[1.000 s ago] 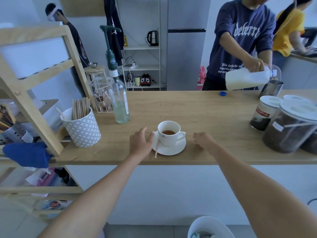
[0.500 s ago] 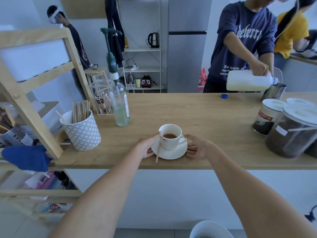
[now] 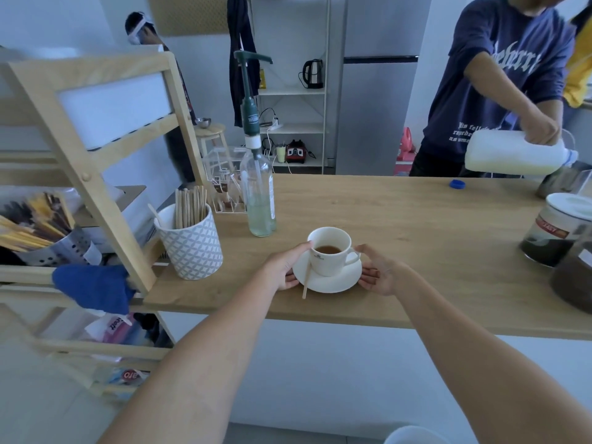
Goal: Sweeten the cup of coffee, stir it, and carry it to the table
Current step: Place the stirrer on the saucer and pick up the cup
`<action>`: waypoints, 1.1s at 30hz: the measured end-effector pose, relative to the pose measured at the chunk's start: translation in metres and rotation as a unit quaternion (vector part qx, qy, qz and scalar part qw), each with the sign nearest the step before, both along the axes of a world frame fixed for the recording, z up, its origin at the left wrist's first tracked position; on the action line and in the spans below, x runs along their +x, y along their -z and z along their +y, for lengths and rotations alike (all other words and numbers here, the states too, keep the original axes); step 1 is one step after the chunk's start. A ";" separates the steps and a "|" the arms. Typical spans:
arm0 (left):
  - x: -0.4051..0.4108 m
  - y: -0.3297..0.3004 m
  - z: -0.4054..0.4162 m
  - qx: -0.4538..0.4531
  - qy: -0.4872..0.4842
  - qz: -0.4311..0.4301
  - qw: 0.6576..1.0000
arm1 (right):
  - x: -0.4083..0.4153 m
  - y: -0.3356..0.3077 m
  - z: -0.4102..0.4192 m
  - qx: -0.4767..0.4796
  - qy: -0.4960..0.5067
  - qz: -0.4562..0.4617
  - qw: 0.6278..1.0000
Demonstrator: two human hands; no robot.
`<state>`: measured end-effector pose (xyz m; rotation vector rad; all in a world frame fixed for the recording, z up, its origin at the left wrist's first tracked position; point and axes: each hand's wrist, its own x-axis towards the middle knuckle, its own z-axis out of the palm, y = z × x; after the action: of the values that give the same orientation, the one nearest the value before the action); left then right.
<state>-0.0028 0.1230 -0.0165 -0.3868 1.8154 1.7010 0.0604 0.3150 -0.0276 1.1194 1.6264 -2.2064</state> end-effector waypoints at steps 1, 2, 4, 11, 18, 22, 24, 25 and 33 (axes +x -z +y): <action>-0.004 0.000 -0.005 0.000 -0.001 0.000 1.000 | -0.004 -0.001 -0.005 0.001 -0.003 0.003 1.000; -0.010 -0.001 -0.012 0.003 -0.003 0.000 1.000 | -0.011 -0.002 -0.012 0.002 -0.007 0.005 1.000; -0.020 -0.001 -0.024 0.006 -0.006 0.001 1.000 | -0.023 -0.002 -0.023 0.003 -0.008 0.008 1.000; -0.054 0.004 -0.056 0.009 -0.003 -0.002 1.000 | -0.060 0.005 -0.054 -0.005 -0.008 0.008 1.000; -0.075 0.009 -0.070 0.010 0.009 -0.004 1.000 | -0.075 0.009 -0.067 0.012 -0.005 0.000 1.000; -0.081 0.013 -0.070 -0.012 0.026 0.014 0.999 | -0.071 0.006 -0.073 0.026 -0.001 0.006 1.000; -0.082 0.012 -0.071 -0.042 0.046 0.020 0.998 | -0.067 0.003 -0.076 0.043 -0.007 0.010 0.999; -0.082 0.010 -0.070 -0.060 0.057 0.022 0.996 | -0.065 0.001 -0.078 0.056 -0.012 0.010 0.998; -0.082 -0.008 -0.062 -0.079 -0.011 0.117 0.990 | -0.067 -0.005 -0.083 0.233 -0.057 0.039 0.970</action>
<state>-0.0843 0.0612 -0.0089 -0.2817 2.1308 1.6803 -0.0067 0.2317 -0.0224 1.0127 2.2588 -1.8658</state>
